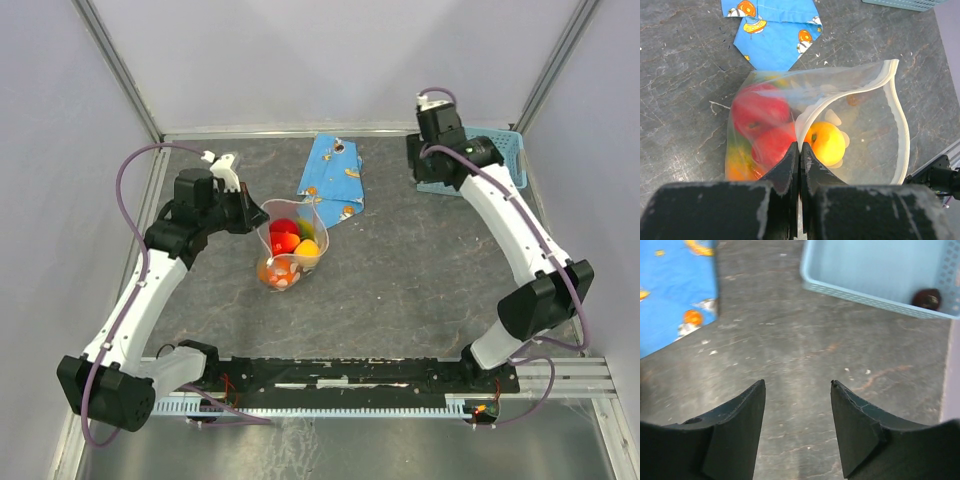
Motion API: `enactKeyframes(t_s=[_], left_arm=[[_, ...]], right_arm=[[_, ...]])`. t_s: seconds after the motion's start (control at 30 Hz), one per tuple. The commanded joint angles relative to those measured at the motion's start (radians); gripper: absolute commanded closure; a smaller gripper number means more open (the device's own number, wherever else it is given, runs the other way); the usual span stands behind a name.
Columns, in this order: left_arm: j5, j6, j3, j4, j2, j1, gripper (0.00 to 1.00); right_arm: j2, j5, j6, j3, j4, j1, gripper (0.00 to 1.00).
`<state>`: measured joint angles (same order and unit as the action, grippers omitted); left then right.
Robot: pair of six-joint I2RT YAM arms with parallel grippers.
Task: Place the food in the zip-top bag and seal the zipper
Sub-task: Pick up the fake fruit from the bin.
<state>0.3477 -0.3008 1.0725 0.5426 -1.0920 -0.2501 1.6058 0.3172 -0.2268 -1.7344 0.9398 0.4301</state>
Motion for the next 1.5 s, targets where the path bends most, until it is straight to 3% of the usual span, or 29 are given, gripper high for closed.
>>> enactKeyframes(t_s=[0.0,0.23,0.57,0.83,1.47], left_arm=[[-0.007,0.032,-0.010,-0.057,0.028,0.000,0.97],[-0.006,0.034,-0.025,-0.058,0.025,0.000,0.97],[-0.005,0.040,-0.032,-0.053,0.017,0.003,0.97],[0.019,0.039,-0.031,-0.050,0.002,0.016,0.97],[0.038,0.033,-0.043,-0.064,-0.008,0.036,0.97]], right_arm=[[0.044,0.054,0.026,-0.042,-0.010,-0.115,0.37],[0.186,0.038,0.034,-0.128,-0.065,-0.323,0.33],[0.418,0.042,0.045,-0.276,-0.128,-0.506,0.31],[0.584,0.041,0.040,-0.393,-0.119,-0.579,0.30],[0.791,0.036,0.043,-0.454,-0.141,-0.653,0.21]])
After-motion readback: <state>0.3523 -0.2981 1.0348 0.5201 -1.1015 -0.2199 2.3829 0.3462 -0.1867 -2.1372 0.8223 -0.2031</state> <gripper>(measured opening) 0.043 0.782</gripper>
